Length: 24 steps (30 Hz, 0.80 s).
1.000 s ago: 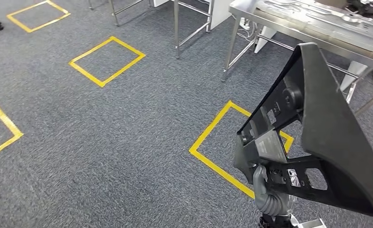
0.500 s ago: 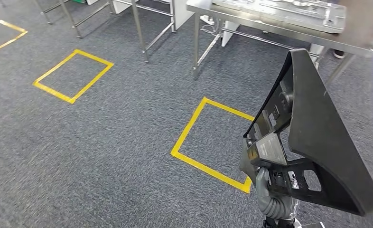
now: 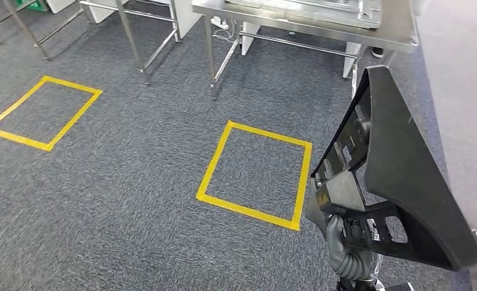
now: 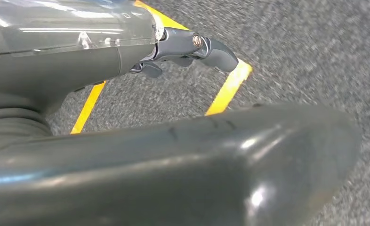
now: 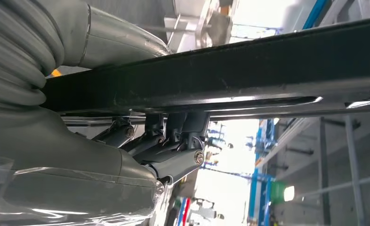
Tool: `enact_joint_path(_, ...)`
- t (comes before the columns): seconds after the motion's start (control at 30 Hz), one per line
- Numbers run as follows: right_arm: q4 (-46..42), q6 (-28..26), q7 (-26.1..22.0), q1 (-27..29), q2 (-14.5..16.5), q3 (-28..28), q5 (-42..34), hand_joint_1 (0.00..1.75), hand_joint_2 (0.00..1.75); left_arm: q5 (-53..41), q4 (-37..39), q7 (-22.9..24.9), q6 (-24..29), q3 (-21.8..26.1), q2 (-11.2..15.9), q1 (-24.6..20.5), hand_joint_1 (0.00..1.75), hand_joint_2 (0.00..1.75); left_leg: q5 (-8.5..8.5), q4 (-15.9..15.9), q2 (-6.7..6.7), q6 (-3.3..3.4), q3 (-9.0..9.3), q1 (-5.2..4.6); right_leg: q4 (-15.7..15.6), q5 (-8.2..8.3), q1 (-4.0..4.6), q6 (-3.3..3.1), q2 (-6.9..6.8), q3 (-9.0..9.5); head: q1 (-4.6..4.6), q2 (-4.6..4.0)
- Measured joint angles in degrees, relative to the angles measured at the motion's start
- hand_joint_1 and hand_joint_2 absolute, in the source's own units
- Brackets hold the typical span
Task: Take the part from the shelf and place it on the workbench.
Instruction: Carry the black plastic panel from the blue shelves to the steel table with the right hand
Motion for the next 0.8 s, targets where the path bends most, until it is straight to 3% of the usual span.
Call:
enact_joint_path(0.07,0.5,-1.1,0.0,-0.3,-0.4,0.1,-0.3,1.75,1.75,0.2,0.0,-0.2,-0.5,0.0,0.0,0.0,0.0,0.0,-0.62,0.1,0.86,-0.76,0.29,-0.24,-6.8,2.11,0.29,-0.58,-1.59,3.76,-0.01,0.0)
enact_joint_path(0.1,1.0,-2.6,0.0,-0.5,-0.9,0.3,-0.7,1.75,1.75,0.4,0.0,-0.3,-0.7,0.0,0.0,-0.2,0.0,0.0,-0.97,0.1,1.15,-1.17,0.44,-0.34,-8.4,2.09,0.51,-1.05,-2.03,4.56,-0.01,0.0)
enact_joint_path(0.2,3.2,-8.4,0.0,-0.7,-3.4,1.2,-2.9,1.75,1.75,1.0,0.0,-1.0,-0.6,0.0,-0.1,-0.7,0.0,0.0,-1.96,-0.2,1.73,-2.28,1.35,-0.26,-9.2,1.0,0.76,-2.61,-1.18,5.18,-0.01,0.0)
enact_joint_path(0.27,4.9,-11.5,0.0,-1.5,-5.1,2.0,-4.9,1.75,1.75,1.2,0.0,-1.4,-0.3,0.1,-0.2,-0.7,0.0,0.0,-3.27,2.7,0.08,-2.67,0.6,-0.08,-9.7,0.74,0.49,-3.48,-0.5,6.29,-0.01,0.0)
enact_joint_path(0.3,5.8,-12.5,0.0,-2.2,-5.8,2.4,-5.8,1.75,1.75,1.3,0.0,-1.6,-0.1,0.1,-0.2,-0.6,0.0,0.0,-4.42,6.1,-1.16,-2.71,-1.03,0.08,-9.8,0.56,0.38,-3.82,-0.18,6.92,-0.02,0.0)
enact_joint_path(0.37,7.5,-13.6,0.3,-3.5,-6.3,2.8,-6.1,1.75,1.75,1.4,0.0,-2.0,-0.1,0.1,-0.3,-0.2,0.0,0.0,-6.78,14.5,-2.73,-2.78,-6.35,0.11,-9.8,-0.41,0.6,-4.3,0.51,8.08,-0.03,0.0)
enact_joint_path(0.4,8.0,-13.6,0.9,-3.8,-6.2,2.9,-5.1,1.75,1.75,1.5,0.0,-2.2,-0.2,0.1,-0.3,0.0,0.0,0.0,-6.77,17.2,-2.98,-2.75,-8.7,0.08,-9.8,-1.02,0.75,-4.4,0.93,8.81,-0.03,0.0)
enact_joint_path(0.43,8.2,-13.2,1.8,-3.9,-5.8,3.0,-3.4,1.75,1.75,1.6,0.0,-2.3,-0.5,0.2,-0.2,0.2,0.0,0.0,-5.41,17.8,-3.11,-2.6,-10.15,-0.02,-9.8,-1.69,0.91,-4.45,1.36,9.69,-0.03,0.0)
enact_joint_path(0.47,8.3,-12.5,2.9,-3.9,-5.3,3.0,-1.3,1.75,1.75,1.8,0.0,-2.4,-0.7,0.2,-0.2,0.4,0.0,0.0,-2.81,16.0,-3.18,-2.29,-10.51,-0.17,-9.8,-2.43,1.07,-4.47,1.74,10.7,-0.03,0.0)
enact_joint_path(0.53,8.0,-10.7,4.8,-3.8,-4.1,3.0,2.7,1.75,1.75,2.2,0.1,-2.3,-1.2,0.3,0.0,0.7,0.0,0.0,3.21,8.8,-3.38,-1.09,-9.19,-0.78,-10.0,-4.1,1.25,-4.35,2.24,12.79,-0.01,0.0)
enact_joint_path(0.57,7.8,-9.8,5.4,-3.8,-3.7,3.1,3.9,1.75,1.75,2.3,0.2,-2.2,-1.3,0.3,0.0,0.8,0.0,0.0,4.71,5.9,-3.47,-0.47,-8.24,-1.15,-10.2,-4.8,1.23,-4.11,2.41,13.53,-0.03,0.01)
enact_joint_path(0.6,7.6,-8.8,5.9,-3.7,-3.2,3.0,4.9,1.75,1.75,2.5,0.3,-2.1,-1.4,0.3,0.1,0.9,0.0,0.0,4.86,4.0,-3.54,0.0,-7.35,-1.52,-10.5,-5.33,1.07,-3.81,2.52,14.07,-0.05,0.01)
enact_joint_path(0.63,7.4,-8.0,6.1,-3.6,-2.8,3.0,5.4,1.75,1.75,2.5,0.4,-2.0,-1.4,0.3,0.1,0.9,0.0,0.0,3.92,3.3,-3.58,0.28,-6.6,-1.76,-10.9,-5.48,0.9,-3.43,2.55,14.57,-0.06,0.01)
enact_joint_path(0.7,7.1,-6.8,6.4,-3.5,-2.1,2.9,6.1,1.75,1.75,2.6,0.4,-1.9,-1.4,0.4,0.1,0.8,0.0,0.0,2.66,0.9,-3.56,0.58,-4.49,-1.72,-10.3,-4.45,0.76,-2.69,2.47,15.02,-0.08,0.0)
enact_joint_path(0.73,7.0,-6.6,6.5,-3.5,-1.9,2.7,6.3,1.75,1.75,2.6,0.4,-1.9,-1.4,0.4,0.0,0.9,0.0,0.0,2.32,-0.4,-3.58,0.77,-3.04,-1.49,-8.4,-3.23,0.81,-2.37,2.26,14.42,-0.07,0.0)
enact_joint_path(0.8,6.9,-6.5,6.4,-3.6,-1.6,2.2,6.4,1.75,1.75,2.6,0.4,-1.9,-1.5,0.4,-0.1,1.0,0.0,0.0,1.65,-3.0,-3.63,0.96,0.44,-0.98,-1.9,-1.72,0.75,-1.94,1.9,10.53,-0.07,0.0)
